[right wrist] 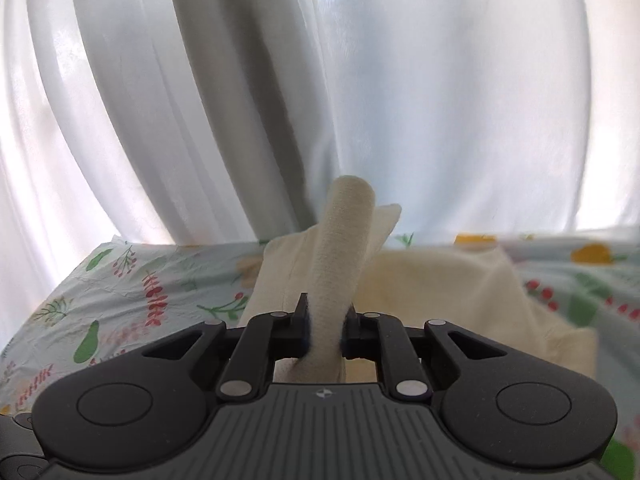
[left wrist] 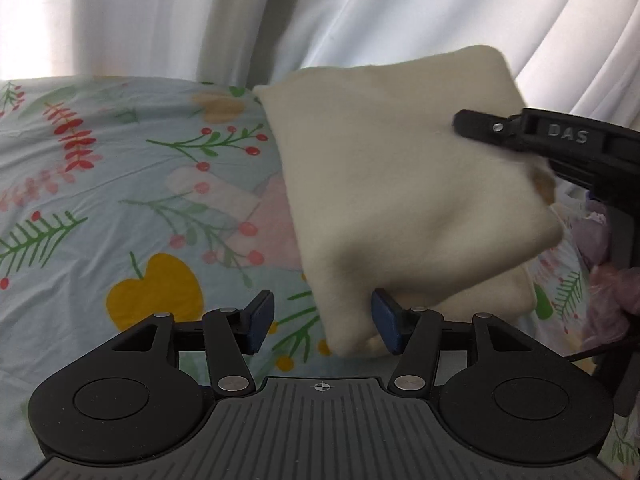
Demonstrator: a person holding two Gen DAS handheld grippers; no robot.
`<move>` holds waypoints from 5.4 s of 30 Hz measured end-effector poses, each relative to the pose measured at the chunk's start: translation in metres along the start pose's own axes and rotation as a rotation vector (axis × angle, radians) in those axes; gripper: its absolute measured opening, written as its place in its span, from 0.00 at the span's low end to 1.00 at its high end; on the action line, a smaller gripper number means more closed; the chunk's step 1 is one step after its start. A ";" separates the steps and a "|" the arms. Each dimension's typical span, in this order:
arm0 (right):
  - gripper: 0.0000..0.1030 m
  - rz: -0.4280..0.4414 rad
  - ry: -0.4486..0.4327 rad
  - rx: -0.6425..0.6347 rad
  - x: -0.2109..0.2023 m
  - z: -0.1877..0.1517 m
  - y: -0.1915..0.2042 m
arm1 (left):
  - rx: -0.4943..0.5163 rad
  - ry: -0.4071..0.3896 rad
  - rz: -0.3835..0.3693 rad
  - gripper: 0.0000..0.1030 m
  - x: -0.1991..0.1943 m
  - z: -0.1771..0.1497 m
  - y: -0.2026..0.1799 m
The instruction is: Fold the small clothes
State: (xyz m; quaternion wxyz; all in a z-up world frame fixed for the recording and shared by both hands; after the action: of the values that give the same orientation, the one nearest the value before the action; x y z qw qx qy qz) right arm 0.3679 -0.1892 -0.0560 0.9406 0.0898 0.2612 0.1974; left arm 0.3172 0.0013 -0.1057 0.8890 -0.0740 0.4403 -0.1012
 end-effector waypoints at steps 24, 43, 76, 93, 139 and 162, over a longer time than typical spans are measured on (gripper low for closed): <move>0.13 -0.041 0.098 0.311 -0.015 -0.044 -0.112 | -0.010 0.115 -0.080 0.59 0.021 0.000 -0.031; 0.22 -0.146 -0.084 0.203 -0.099 -0.032 -0.098 | -0.120 0.054 -0.144 0.60 0.012 0.042 -0.023; 0.53 0.161 0.131 0.613 -0.043 -0.063 -0.195 | -0.243 0.210 -0.326 0.74 0.073 0.058 -0.012; 0.55 0.238 0.187 0.595 -0.006 -0.049 -0.206 | -0.261 0.204 -0.345 0.63 0.106 0.070 -0.014; 0.27 0.444 0.231 0.385 0.002 -0.014 -0.081 | -0.223 0.027 -0.275 0.38 0.005 0.068 0.016; 0.16 0.313 0.252 0.555 -0.047 -0.113 -0.016 | -0.107 0.077 -0.049 0.55 -0.050 -0.077 0.048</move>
State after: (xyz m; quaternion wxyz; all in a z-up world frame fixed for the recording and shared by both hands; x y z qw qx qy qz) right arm 0.2767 -0.2157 -0.1343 0.7992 0.3561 0.4020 0.2701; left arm 0.2313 0.0570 -0.1241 0.8635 -0.1282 0.4770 -0.1019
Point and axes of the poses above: each gripper's, at about its wrist camera, not at the fingertips, and x roughly the way its jaws point, y to its left, z to its top, the point moved 4 cm from there along x, roughly the way its jaws point, and after that the axes turned 7 degrees about z, right-handed, at the moved point
